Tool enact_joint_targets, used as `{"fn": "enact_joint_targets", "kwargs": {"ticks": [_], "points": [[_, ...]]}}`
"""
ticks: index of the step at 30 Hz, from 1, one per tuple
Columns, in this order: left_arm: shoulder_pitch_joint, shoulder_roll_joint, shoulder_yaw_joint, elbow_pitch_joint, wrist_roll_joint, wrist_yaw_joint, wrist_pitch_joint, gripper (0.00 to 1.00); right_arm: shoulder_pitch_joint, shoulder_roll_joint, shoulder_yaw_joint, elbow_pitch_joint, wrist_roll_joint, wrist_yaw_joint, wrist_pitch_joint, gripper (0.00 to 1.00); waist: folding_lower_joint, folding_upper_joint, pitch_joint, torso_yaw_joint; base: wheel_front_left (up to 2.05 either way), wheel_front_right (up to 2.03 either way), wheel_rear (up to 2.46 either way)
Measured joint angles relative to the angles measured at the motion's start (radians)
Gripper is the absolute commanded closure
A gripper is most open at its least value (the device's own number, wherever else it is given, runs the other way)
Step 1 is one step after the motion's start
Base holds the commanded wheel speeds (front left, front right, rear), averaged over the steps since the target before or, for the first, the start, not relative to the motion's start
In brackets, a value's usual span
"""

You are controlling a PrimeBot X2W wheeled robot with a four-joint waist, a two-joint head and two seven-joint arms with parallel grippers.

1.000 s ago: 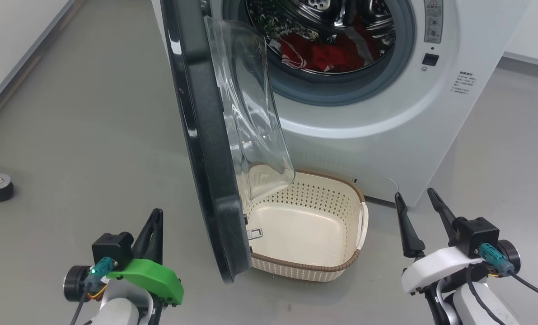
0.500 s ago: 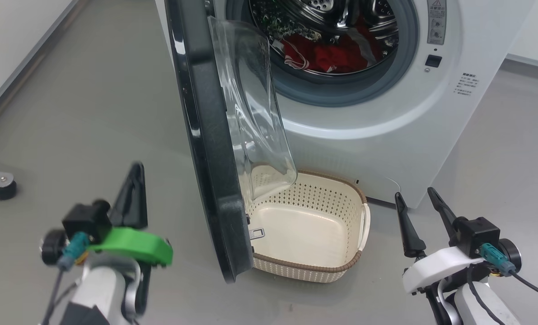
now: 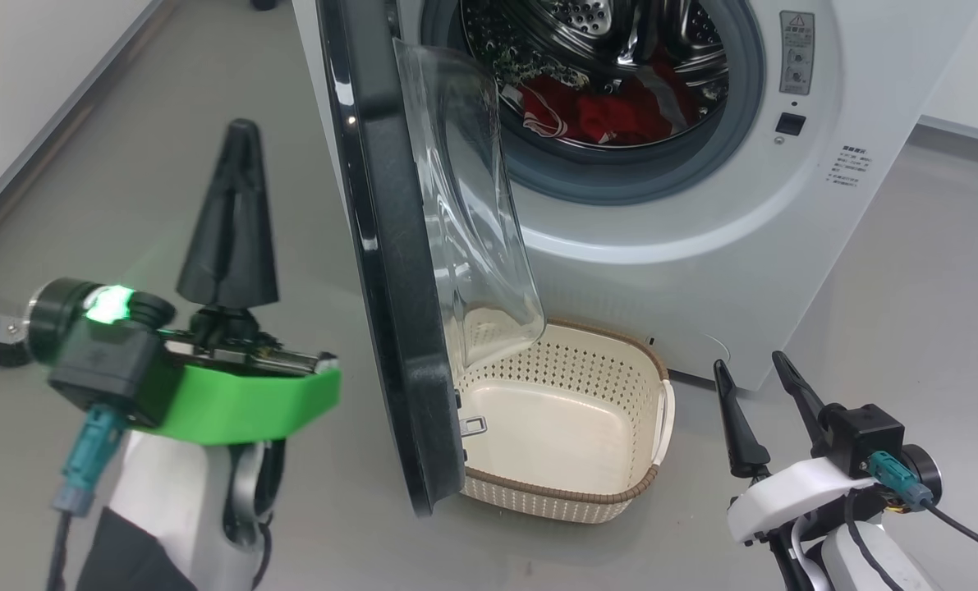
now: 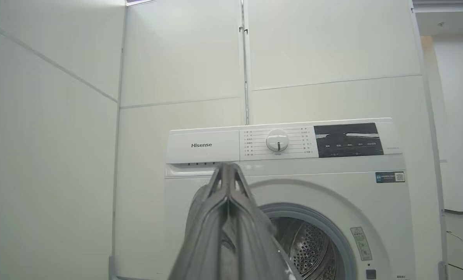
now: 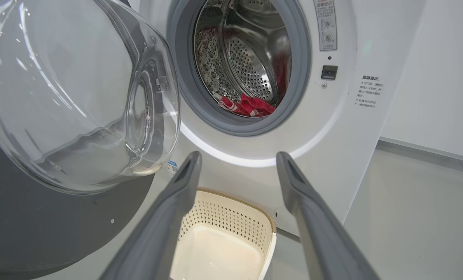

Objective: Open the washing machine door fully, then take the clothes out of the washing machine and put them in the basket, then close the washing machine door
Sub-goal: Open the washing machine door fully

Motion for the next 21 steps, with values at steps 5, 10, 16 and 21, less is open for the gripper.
{"fn": "enact_joint_targets", "kwargs": {"ticks": [5, 10, 16, 21], "points": [[0.029, -0.002, -0.098, -0.036, 0.006, -0.043, 0.000, 1.00, 0.002, 0.002, -0.007, 0.003, -0.004, 0.009, 0.000, 0.00, 0.0000, 0.0000, -0.006, -0.003, 0.00, 0.00, 0.00], [0.098, -0.002, -0.183, -0.059, 0.002, -0.070, 0.019, 1.00, 0.005, 0.006, -0.013, 0.005, -0.012, 0.015, 0.000, 0.00, 0.0000, 0.0000, -0.009, -0.007, 0.00, 0.00, 0.00], [0.153, -0.002, -0.263, -0.082, -0.030, -0.082, 0.090, 1.00, 0.020, 0.010, -0.023, 0.007, -0.019, 0.020, 0.000, 0.00, 0.0000, 0.0000, -0.005, -0.009, 0.00, 0.00, 0.00], [0.212, -0.001, -0.316, -0.083, -0.056, -0.089, 0.145, 1.00, 0.020, 0.016, -0.030, 0.007, -0.029, 0.024, 0.000, 0.00, 0.0000, 0.0000, 0.002, -0.011, 0.00, 0.00, 0.00]]}}
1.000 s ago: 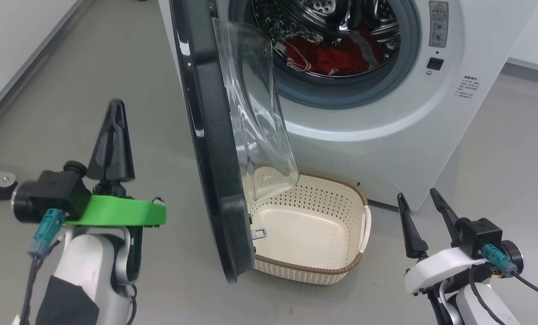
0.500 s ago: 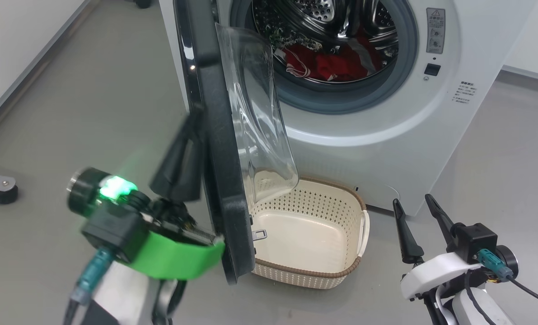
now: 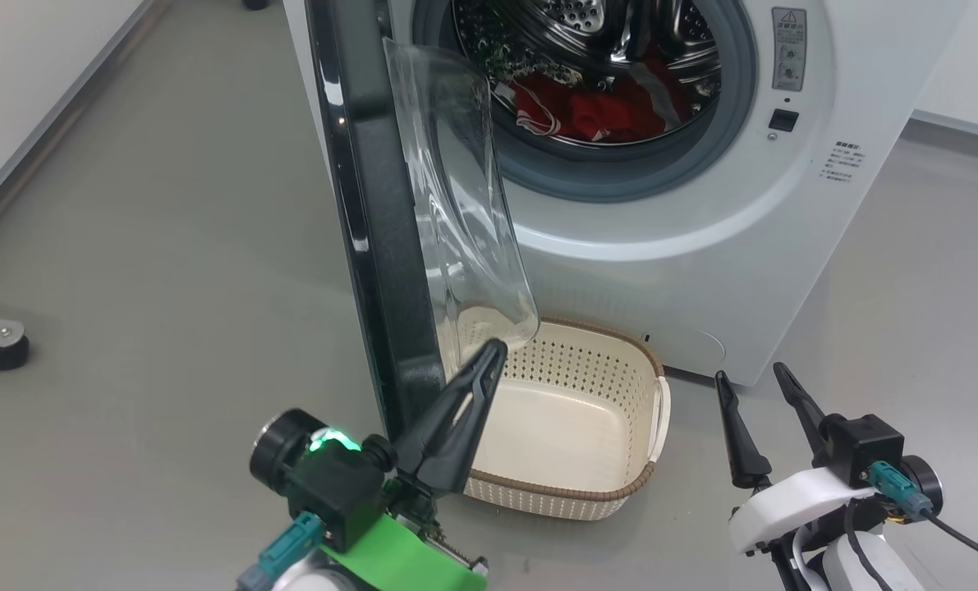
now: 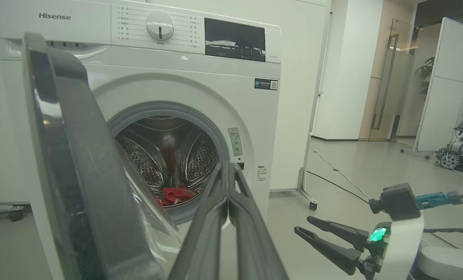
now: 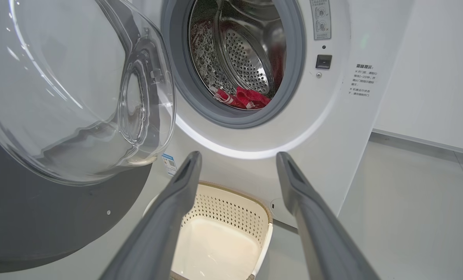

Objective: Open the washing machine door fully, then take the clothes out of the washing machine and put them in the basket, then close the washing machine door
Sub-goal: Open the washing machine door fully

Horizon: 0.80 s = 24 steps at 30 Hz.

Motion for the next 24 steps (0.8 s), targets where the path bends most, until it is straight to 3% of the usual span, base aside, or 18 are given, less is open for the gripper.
{"fn": "enact_joint_targets", "kwargs": {"ticks": [9, 24], "points": [[0.079, 0.026, -0.049, 0.078, -0.031, -0.008, 0.075, 1.00, -0.001, 0.008, -0.008, 0.000, -0.016, 0.009, 0.000, 0.00, 0.0000, 0.0000, 0.016, -0.004, 0.00, 0.00, 0.00], [0.087, 0.031, 0.004, 0.161, -0.031, 0.021, 0.089, 1.00, -0.003, 0.014, -0.029, 0.006, -0.025, 0.021, 0.000, 0.00, 0.0000, 0.0000, 0.039, -0.016, 0.00, 0.00, 0.00]]}}
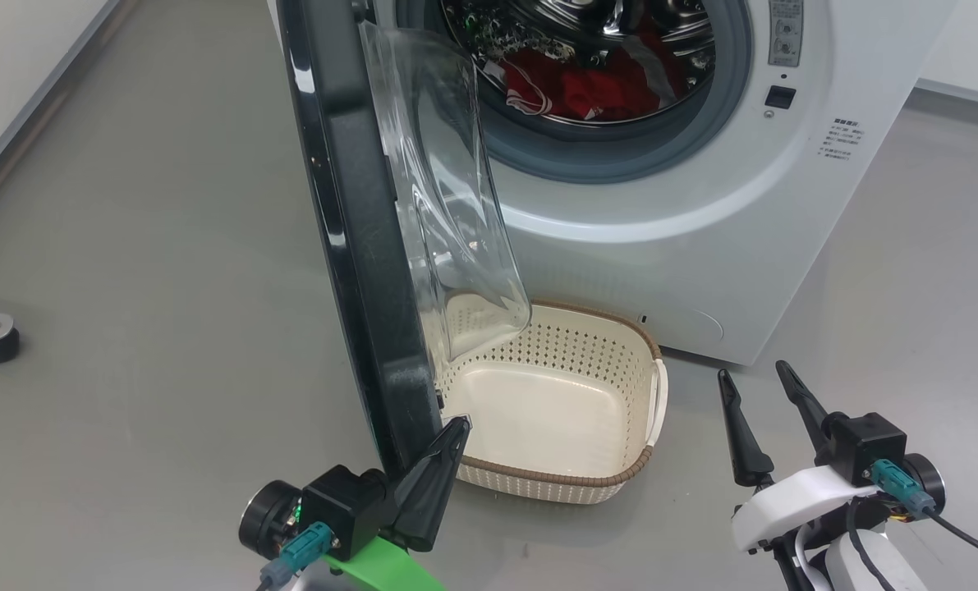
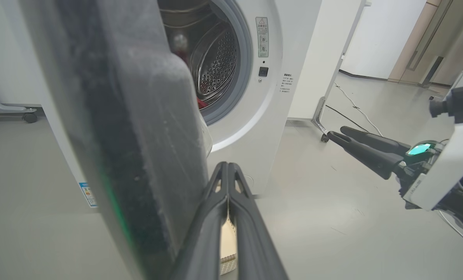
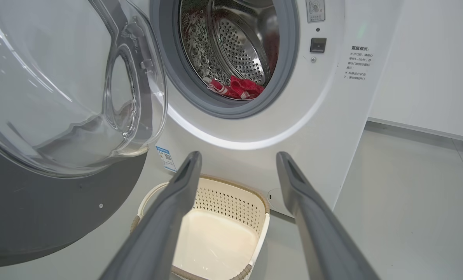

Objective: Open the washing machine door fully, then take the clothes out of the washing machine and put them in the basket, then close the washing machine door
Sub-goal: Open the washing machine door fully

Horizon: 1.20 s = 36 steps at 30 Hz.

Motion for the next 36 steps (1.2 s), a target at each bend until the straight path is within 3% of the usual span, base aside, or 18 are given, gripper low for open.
{"fn": "enact_joint_targets", "kwargs": {"ticks": [25, 36], "points": [[0.005, -0.010, 0.056, 0.063, 0.000, 0.052, -0.044, 1.00, -0.006, 0.005, -0.022, 0.011, -0.018, 0.018, 0.000, 0.00, 0.0000, 0.0000, 0.001, 0.022, 0.00, 0.00, 0.00], [0.005, 0.002, 0.149, 0.105, -0.002, 0.113, -0.076, 1.00, -0.008, 0.006, -0.028, 0.011, -0.036, 0.023, 0.000, 0.00, 0.0000, 0.0000, 0.007, 0.028, 0.00, 0.00, 0.00]]}}
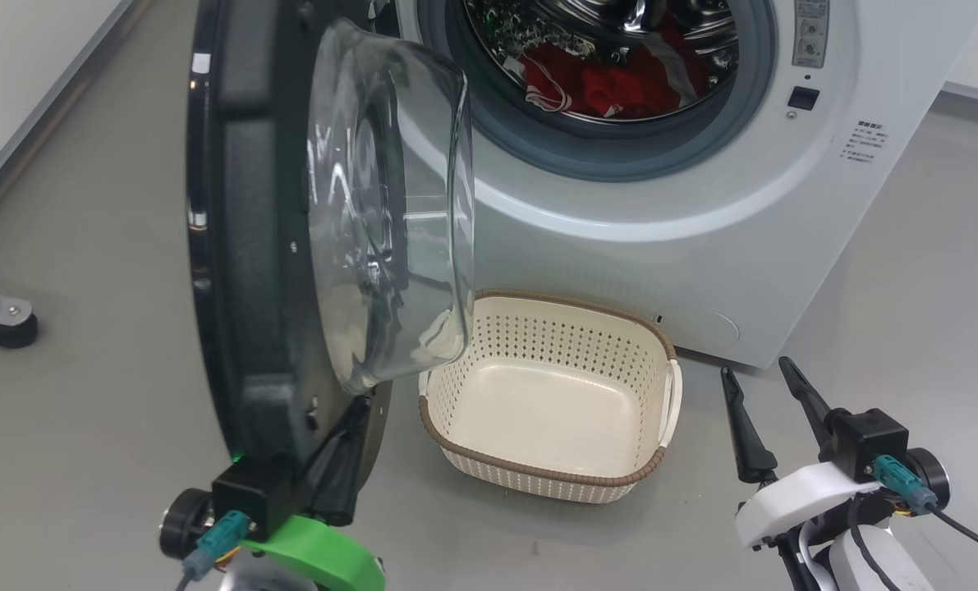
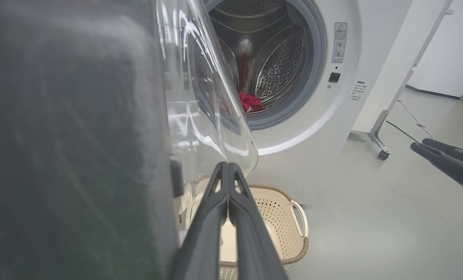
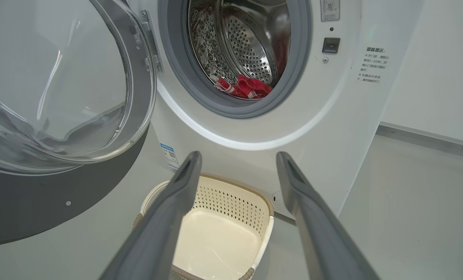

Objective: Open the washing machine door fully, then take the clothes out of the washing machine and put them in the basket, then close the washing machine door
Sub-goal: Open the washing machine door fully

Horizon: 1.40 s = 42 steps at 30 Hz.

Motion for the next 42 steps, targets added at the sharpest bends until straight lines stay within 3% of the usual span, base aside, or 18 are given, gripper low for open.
{"fn": "enact_joint_targets", "kwargs": {"ticks": [15, 42], "points": [[-0.020, 0.025, 0.183, 0.083, -0.043, 0.046, -0.052, 1.00, -0.011, 0.002, -0.008, -0.002, -0.011, 0.003, 0.000, 0.00, 0.0000, 0.0000, 0.012, 0.001, 0.00, 0.00, 0.00], [-0.174, 0.086, 0.431, 0.333, -0.114, 0.058, -0.101, 1.00, -0.034, 0.002, -0.025, -0.004, -0.032, 0.017, 0.000, 0.00, 0.0000, 0.0000, 0.044, -0.022, 0.00, 0.00, 0.00]]}}
